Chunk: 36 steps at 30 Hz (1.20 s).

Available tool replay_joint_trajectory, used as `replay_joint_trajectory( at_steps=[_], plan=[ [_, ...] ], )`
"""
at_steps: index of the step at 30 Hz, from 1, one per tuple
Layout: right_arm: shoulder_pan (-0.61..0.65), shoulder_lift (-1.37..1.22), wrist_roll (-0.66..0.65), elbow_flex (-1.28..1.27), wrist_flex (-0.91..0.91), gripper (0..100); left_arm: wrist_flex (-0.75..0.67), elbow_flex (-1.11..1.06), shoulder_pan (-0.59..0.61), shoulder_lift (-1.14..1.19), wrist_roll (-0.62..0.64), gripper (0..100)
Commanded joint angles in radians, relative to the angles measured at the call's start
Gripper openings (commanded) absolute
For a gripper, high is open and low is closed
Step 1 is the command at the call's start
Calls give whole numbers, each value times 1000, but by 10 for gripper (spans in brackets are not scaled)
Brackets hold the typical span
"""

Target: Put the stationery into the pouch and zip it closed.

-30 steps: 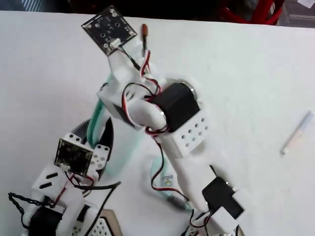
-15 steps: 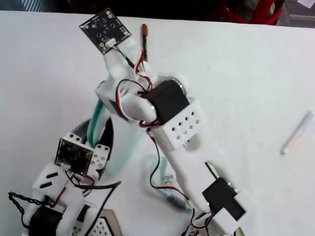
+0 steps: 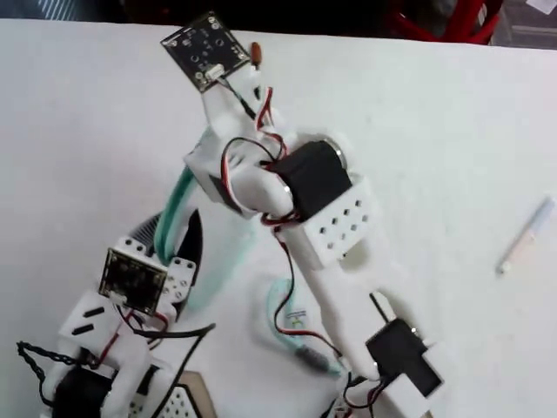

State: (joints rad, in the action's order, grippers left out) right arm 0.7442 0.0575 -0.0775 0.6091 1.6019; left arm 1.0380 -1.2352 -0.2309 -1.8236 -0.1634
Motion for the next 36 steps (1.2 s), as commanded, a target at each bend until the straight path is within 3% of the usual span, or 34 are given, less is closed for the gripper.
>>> replay_joint_trajectory(
  at_steps=[1,12,19,30,36],
  plan=[
    [-5,47,9,14,33,19,-2,-2,-7,-2,-9,65],
    [-44,-179,-51,0,107,20,0,-2,-5,-2,-8,78],
    [-59,-179,-157,-52,119,21,5,-3,-1,-2,138,264],
    [113,-157,-457,-295,120,21,-97,-68,48,-2,144,264],
    [134,-117,-511,-318,117,22,-95,-74,62,-2,141,256]
  ],
)
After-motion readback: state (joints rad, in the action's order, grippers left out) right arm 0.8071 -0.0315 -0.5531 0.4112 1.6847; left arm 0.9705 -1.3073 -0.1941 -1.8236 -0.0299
